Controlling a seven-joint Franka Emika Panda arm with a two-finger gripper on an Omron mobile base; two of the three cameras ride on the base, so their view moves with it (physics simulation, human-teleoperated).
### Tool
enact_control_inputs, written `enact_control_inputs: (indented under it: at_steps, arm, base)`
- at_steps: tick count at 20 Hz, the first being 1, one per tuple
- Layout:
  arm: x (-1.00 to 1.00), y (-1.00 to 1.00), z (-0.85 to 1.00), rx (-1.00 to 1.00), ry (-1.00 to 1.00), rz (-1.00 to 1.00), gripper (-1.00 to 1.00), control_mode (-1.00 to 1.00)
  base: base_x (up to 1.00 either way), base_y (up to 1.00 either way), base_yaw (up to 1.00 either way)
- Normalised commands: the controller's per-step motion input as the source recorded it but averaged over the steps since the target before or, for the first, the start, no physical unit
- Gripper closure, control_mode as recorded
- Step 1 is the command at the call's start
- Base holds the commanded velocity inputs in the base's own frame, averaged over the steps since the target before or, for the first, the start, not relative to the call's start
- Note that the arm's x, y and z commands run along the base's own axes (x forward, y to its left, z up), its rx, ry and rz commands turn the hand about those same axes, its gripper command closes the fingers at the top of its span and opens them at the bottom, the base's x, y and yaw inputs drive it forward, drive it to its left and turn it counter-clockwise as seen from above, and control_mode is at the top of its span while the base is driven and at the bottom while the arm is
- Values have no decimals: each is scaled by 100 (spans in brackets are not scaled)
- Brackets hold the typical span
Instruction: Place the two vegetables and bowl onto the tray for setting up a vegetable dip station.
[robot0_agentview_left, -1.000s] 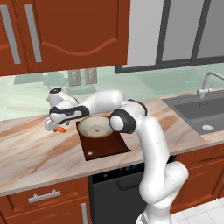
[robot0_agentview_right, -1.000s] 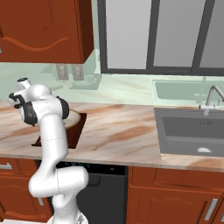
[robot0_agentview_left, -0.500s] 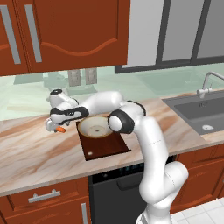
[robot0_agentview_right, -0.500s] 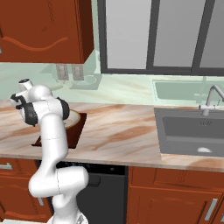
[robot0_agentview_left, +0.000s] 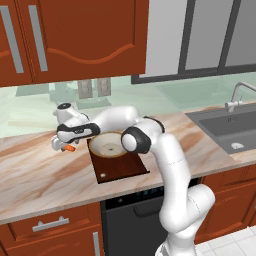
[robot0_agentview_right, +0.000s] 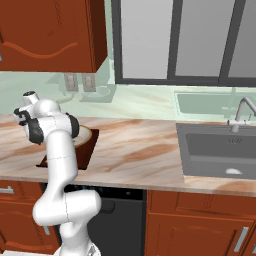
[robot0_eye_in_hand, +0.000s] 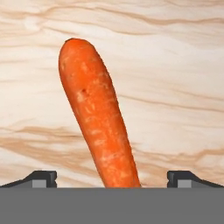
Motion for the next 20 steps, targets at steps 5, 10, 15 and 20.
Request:
enact_control_inputs:
  at_steps: [5, 10, 15, 20]
  arm:
    - [10, 9, -4, 0, 0, 0, -100, -100]
    - [8, 7, -4, 0, 0, 0, -100, -100]
    - [1, 3, -5, -1, 0, -1, -100, -100]
    - [0, 2, -7, -1, 0, -2, -100, -100]
  base:
    - [0, 0, 0]
    - [0, 0, 0]
    - [0, 0, 0]
    - [0, 0, 0]
